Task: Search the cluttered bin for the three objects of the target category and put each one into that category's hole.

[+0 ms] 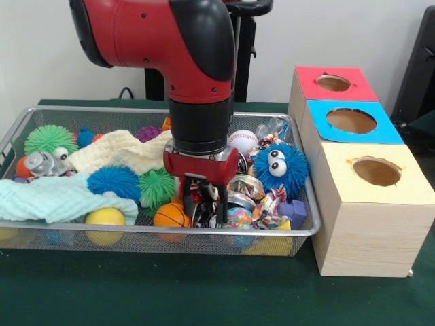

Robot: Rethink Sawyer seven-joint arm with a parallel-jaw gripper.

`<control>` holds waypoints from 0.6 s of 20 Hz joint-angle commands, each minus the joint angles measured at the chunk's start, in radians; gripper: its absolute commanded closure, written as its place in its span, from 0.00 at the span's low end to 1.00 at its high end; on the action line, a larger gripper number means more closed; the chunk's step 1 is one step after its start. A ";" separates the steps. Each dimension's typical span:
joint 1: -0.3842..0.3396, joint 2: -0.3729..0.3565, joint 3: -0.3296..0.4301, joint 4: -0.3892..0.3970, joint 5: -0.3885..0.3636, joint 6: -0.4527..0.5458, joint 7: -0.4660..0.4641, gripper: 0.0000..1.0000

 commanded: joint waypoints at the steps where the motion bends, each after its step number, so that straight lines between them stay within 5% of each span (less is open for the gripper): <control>1: -0.036 0.163 0.142 0.210 0.003 0.230 0.009 0.00; 12: -0.037 0.179 0.154 0.231 0.015 0.229 0.016 0.00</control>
